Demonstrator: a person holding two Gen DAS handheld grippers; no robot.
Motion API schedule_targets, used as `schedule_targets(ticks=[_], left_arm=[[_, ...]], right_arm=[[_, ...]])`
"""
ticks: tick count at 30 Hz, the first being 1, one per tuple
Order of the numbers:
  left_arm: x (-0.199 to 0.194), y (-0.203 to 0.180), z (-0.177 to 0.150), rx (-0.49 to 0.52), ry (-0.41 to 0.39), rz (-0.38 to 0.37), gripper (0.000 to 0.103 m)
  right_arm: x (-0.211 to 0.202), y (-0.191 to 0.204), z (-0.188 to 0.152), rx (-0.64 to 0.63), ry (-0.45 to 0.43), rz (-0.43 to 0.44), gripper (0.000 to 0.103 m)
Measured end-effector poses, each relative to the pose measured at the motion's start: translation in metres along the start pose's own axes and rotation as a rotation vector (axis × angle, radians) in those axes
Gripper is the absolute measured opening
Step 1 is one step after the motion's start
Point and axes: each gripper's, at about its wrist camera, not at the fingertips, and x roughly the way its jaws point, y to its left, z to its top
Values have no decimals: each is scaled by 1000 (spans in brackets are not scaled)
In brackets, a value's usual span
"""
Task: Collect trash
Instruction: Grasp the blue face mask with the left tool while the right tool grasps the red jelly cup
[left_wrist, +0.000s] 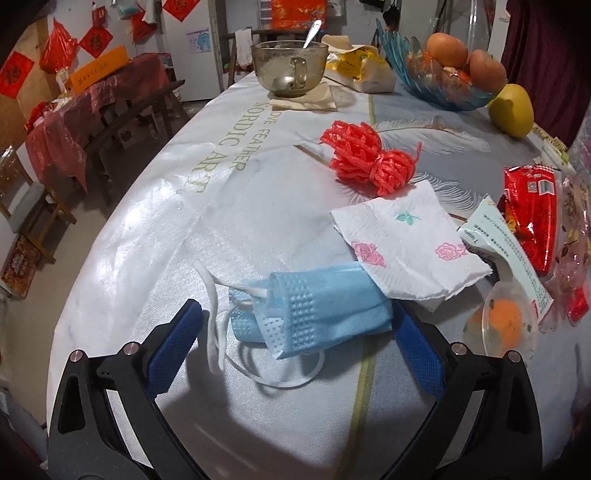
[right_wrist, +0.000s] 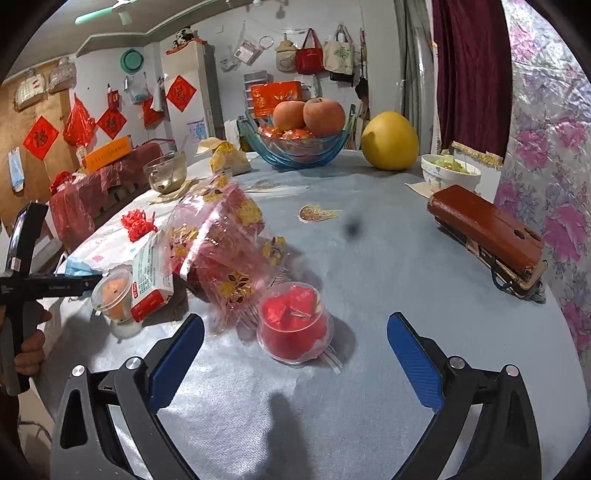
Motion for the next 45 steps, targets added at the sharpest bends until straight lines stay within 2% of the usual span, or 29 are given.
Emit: schedule_targets(ticks=[2, 5, 10, 12, 13, 14, 16, 18, 25, 28, 31, 34, 38, 45], left_arm=[[0, 3, 0, -11, -1, 3, 96], [-1, 8, 0, -30, -6, -12, 96], [-4, 13, -1, -55, -17, -28, 96], [-5, 16, -1, -69, -26, -34, 93], [-5, 16, -1, -74, -29, -35, 91], [-6, 17, -1, -76, -34, -35, 89], [-8, 15, -2, -70, -47, -37, 79], [-10, 13, -2, -65, -56, -44, 73], [-19, 20, -5, -97, -102, -112, 64], [-29, 23, -10, -102, -147, -175, 59], [-45, 34, -25, -127, -227, -217, 59], [-50, 45, -43, -164, -219, -220, 59], [-76, 69, -64, -242, -248, -271, 59], [-132, 98, -97, -240, -324, -191, 59]], right_arm=[[5, 2, 1, -11, 27, 4, 97], [19, -3, 6, 14, 97, 64, 95], [44, -16, 11, 97, 192, 104, 76], [44, -13, 11, 88, 190, 78, 69], [44, -10, 11, 74, 191, 60, 64], [44, -8, 10, 61, 190, 50, 54], [41, -3, 8, 43, 175, 42, 54], [35, 1, 7, 24, 147, 14, 54], [43, -6, 9, 37, 192, 4, 59], [42, -8, 9, 42, 180, 20, 54], [36, -11, 9, 61, 141, 20, 53], [32, -13, 9, 67, 122, 20, 53], [26, -15, 9, 84, 88, 28, 53], [-2, -11, 5, 84, -42, 11, 53]])
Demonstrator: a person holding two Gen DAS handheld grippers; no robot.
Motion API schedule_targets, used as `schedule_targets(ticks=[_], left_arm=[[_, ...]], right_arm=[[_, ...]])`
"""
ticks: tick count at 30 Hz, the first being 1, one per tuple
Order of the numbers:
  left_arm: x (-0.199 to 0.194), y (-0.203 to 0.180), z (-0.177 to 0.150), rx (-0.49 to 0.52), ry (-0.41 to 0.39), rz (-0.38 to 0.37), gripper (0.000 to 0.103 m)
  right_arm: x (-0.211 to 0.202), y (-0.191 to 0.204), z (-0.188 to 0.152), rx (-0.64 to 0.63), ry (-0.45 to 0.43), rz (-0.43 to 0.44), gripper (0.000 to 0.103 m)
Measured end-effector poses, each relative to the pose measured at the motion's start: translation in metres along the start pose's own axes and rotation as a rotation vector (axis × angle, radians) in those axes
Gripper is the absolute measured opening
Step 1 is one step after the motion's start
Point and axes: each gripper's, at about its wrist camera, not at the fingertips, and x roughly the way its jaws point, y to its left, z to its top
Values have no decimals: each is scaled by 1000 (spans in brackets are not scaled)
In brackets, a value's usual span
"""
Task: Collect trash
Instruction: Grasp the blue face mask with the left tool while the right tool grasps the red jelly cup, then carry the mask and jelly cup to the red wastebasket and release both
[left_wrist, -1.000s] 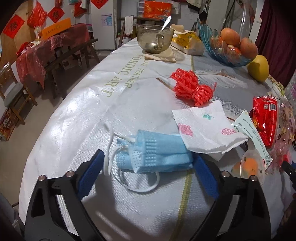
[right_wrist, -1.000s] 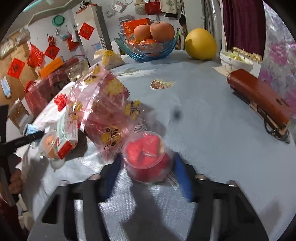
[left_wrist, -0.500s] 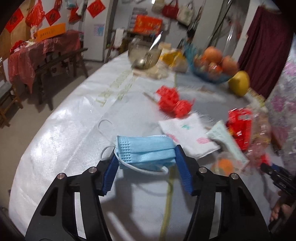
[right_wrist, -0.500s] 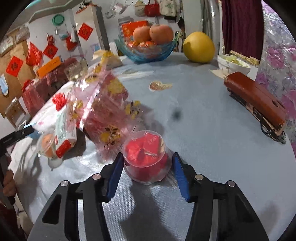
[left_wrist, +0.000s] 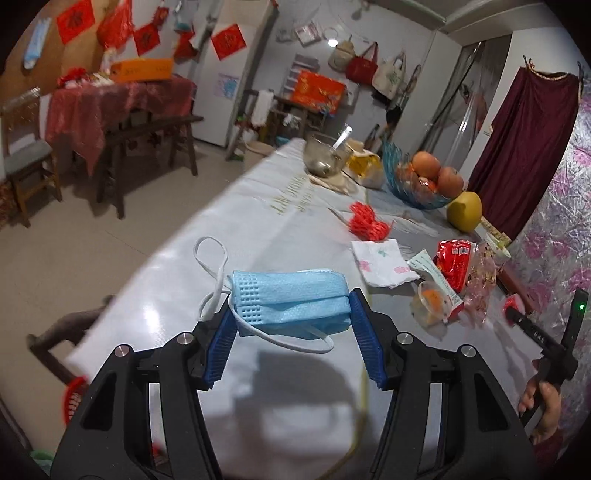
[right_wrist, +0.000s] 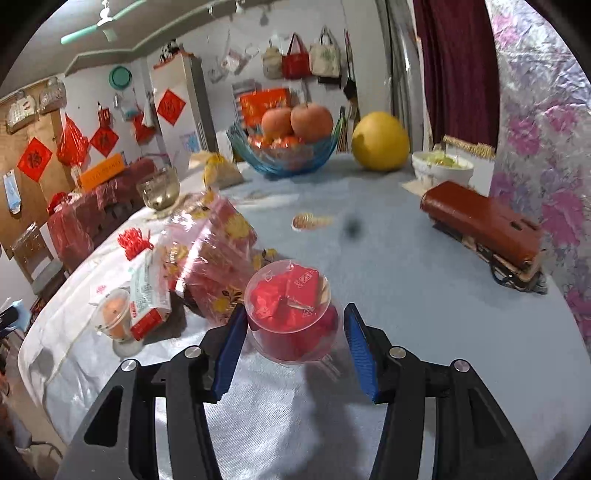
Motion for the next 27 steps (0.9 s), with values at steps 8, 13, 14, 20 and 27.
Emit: schedule_targets(ticks=[8, 13, 14, 20, 27], left_arm=[[-65, 47, -19, -51, -53, 100, 59], [-96, 80, -38, -86, -53, 155, 59], [-100, 86, -43, -89, -45, 173, 59], [-108, 132, -73, -154, 35, 199, 59], [-84, 171, -103, -221, 126, 236, 70]], right_arm=[[-33, 19, -11, 34, -61, 112, 53], [-65, 47, -20, 8, -98, 197, 53], [-72, 57, -21, -7, -100, 228, 53], [-111, 104, -28, -94, -141, 309, 54], [-137, 148, -39, -138, -119, 414, 54]])
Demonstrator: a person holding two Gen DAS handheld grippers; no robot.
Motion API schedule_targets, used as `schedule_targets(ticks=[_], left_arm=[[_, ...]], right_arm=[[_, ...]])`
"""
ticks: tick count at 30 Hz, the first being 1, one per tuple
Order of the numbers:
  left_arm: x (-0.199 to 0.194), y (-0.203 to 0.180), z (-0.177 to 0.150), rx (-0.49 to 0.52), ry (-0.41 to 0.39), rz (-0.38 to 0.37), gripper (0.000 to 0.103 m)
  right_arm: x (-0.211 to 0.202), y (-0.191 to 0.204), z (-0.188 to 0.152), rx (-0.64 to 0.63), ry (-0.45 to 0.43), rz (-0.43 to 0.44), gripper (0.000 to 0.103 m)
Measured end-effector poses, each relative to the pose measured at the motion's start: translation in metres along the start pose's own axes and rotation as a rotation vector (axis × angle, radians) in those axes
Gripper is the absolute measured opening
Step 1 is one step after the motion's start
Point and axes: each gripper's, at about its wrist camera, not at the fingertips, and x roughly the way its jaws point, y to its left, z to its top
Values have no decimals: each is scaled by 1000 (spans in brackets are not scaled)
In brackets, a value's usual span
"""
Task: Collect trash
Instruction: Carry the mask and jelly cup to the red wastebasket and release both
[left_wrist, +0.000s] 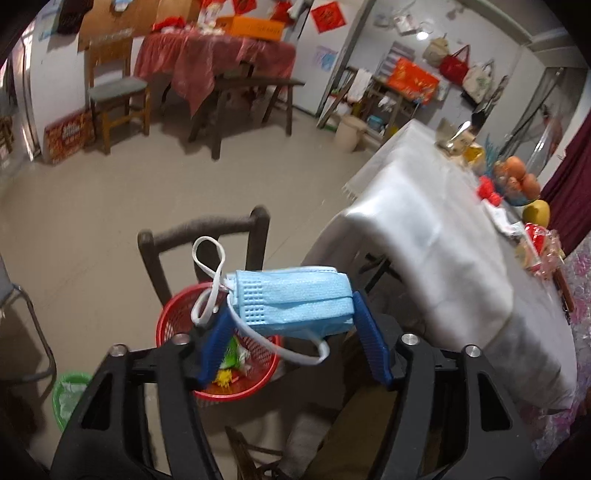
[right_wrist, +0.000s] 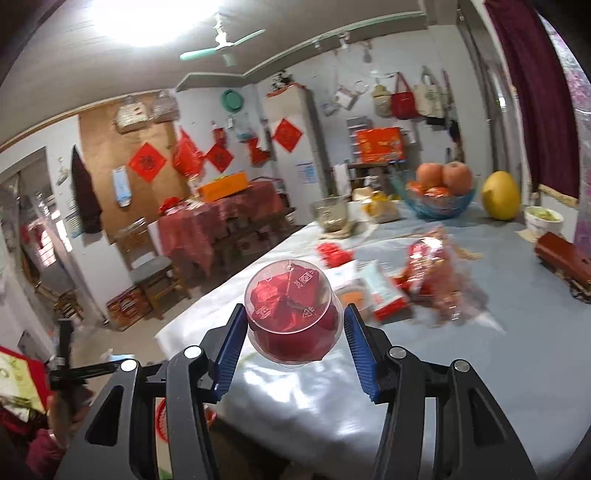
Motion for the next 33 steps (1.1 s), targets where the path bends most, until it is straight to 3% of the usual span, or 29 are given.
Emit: schedule_targets(ticks=[3, 8, 12, 14, 22, 30, 31, 33], left_arm=[[18, 20, -7, -40, 34, 32, 82], [31, 45, -12, -114, 80, 10, 83], [22, 62, -7, -179, 30, 60, 90], [18, 73, -5, -224, 4, 120, 94], [15, 123, -6, -401, -16, 223, 94], [20, 164, -14, -521, 3, 293, 94], [20, 168, -15, -532, 7, 297, 94], [20, 171, -15, -534, 8, 311, 94]], right_arm=[[9, 23, -2, -34, 35, 33, 54], [28, 72, -7, -95, 86, 88, 54], [48, 117, -22, -149, 150, 168, 54], [62, 141, -30, -179, 193, 213, 54], [114, 224, -66, -287, 352, 353, 54], [181, 295, -100, -389, 484, 438, 54], [189, 302, -102, -397, 491, 442, 55], [200, 314, -104, -413, 479, 416, 73]])
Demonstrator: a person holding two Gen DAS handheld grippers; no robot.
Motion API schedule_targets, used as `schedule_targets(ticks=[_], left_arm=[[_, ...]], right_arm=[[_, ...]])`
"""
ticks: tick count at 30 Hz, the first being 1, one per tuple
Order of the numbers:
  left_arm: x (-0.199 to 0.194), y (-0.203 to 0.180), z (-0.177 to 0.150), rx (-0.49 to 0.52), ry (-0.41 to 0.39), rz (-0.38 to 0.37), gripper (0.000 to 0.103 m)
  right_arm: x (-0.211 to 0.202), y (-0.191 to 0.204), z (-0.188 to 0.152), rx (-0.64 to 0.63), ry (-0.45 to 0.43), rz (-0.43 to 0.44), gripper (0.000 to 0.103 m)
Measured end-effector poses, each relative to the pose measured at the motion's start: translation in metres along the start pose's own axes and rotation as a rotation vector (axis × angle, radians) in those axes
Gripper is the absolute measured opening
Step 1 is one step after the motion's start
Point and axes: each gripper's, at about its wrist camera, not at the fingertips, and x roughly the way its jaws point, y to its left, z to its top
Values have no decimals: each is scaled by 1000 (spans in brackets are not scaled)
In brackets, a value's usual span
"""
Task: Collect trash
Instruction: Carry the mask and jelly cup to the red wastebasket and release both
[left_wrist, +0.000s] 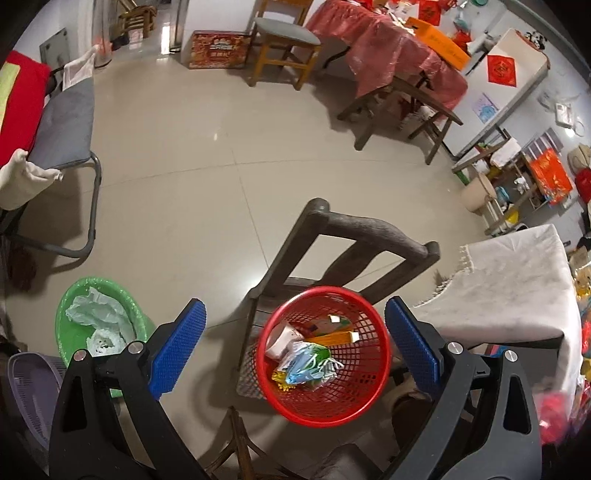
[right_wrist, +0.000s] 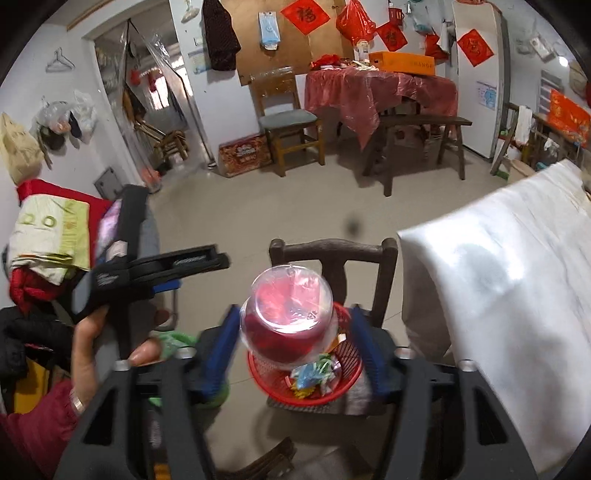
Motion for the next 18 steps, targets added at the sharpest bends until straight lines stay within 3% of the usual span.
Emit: schedule_targets(ticks=[5, 13, 18], left_arm=[[0, -6, -2, 41, -20, 37, 94], [-7, -16, -7, 66, -27, 11, 94], [-19, -32, -12, 111, -49, -12, 94]], right_arm=[[-16, 3, 1, -12, -60, -39, 77], [-66, -36, -16, 51, -133, -112, 85], [-115, -66, -31, 107, -215, -205, 90]])
